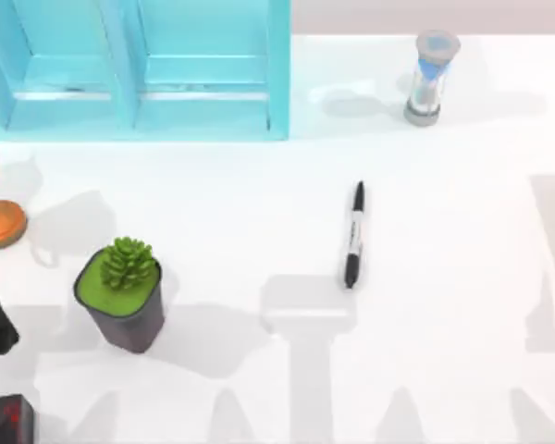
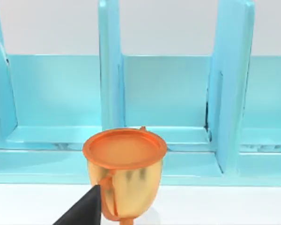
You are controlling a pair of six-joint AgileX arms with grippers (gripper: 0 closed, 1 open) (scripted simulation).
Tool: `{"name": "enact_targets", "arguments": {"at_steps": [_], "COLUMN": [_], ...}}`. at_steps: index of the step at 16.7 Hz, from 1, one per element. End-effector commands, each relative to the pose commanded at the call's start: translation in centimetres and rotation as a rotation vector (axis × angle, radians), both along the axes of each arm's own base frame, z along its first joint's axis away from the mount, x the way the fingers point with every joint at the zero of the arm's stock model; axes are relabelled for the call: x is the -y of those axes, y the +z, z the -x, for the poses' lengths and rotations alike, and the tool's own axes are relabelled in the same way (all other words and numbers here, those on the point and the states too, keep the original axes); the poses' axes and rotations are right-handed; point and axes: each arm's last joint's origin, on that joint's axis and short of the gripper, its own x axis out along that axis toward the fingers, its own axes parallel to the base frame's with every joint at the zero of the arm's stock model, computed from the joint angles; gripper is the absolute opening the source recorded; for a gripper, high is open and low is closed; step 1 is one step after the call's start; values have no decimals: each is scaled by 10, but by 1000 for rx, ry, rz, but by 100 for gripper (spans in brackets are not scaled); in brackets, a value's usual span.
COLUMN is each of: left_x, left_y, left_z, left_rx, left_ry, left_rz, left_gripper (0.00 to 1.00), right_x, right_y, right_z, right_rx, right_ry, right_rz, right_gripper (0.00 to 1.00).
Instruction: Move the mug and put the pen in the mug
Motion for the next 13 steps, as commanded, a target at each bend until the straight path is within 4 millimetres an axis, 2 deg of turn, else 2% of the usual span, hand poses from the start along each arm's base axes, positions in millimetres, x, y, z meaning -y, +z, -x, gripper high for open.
{"name": "enact_targets", "arguments": {"at_steps": [3,6,10,13], "left_x": [0,0,0,0], "left_y": [0,0,0,0], "left_z": [0,0,0,0], "left_rx": [0,0,0,0], "left_ry": [0,0,0,0], "left_rz": [0,0,0,0], "left_gripper": [100,100,100,100], "right_x": [0,4,14,28], "right_y": [2,18,63,99], "right_z": [0,-1,-13,-42], "right_rx": [-10,-99,-333,-580], "right_ry": [-4,-36,-100,-137], "right_rz": [3,33,92,125], "right_gripper": [100,100,100,100]}}
